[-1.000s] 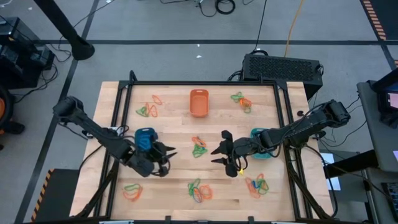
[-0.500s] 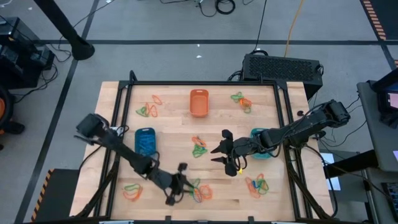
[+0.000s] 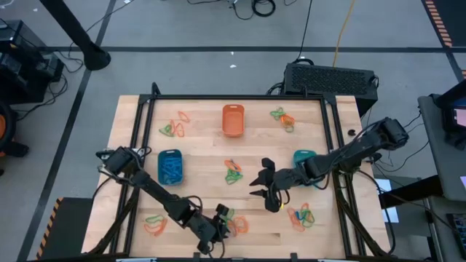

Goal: Sort rubber bands into baskets
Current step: Put the blue rubber band into the blue bin

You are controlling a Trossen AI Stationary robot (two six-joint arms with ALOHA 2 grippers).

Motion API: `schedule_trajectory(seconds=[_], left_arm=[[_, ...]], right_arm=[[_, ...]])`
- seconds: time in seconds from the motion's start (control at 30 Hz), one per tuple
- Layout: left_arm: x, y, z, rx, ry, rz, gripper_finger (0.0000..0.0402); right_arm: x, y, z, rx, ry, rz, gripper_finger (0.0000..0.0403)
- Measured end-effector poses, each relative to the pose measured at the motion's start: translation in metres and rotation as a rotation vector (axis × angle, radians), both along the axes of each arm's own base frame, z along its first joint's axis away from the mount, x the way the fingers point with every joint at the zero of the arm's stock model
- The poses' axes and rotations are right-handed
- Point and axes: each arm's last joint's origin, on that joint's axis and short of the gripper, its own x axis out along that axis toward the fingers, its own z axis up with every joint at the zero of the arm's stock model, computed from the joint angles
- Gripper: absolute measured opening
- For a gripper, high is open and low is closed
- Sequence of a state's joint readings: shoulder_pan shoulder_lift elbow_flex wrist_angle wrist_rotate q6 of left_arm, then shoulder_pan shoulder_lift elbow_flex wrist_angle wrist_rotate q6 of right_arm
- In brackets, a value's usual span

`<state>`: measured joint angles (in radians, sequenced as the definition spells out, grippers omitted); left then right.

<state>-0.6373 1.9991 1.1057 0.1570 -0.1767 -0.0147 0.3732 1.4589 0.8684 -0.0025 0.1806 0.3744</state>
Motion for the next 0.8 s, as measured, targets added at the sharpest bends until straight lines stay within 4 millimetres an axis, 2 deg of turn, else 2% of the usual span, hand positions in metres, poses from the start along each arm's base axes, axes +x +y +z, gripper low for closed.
schedule_trajectory(seconds=[0.27, 0.43, 0.67, 0.8], left_arm=[[0.005, 0.009, -0.002, -0.026, 0.04, -0.009, 0.0095], [0.007, 0.012, -0.003, -0.053, 0.07, -0.038, 0.0095], [0.007, 0.011, -0.02, -0.033, 0.11, -0.042, 0.0095], [0.008, 0.011, -0.022, -0.034, 0.112, -0.04, 0.0095]], right_arm=[[0.004, 0.004, -0.013, -0.033, 0.041, 0.012, 0.0141], [0.004, 0.004, -0.013, -0.032, 0.039, 0.013, 0.0141], [0.004, 0.003, -0.011, -0.014, 0.032, 0.0, 0.0141], [0.006, 0.003, -0.009, 0.0, 0.007, -0.004, 0.0141]])
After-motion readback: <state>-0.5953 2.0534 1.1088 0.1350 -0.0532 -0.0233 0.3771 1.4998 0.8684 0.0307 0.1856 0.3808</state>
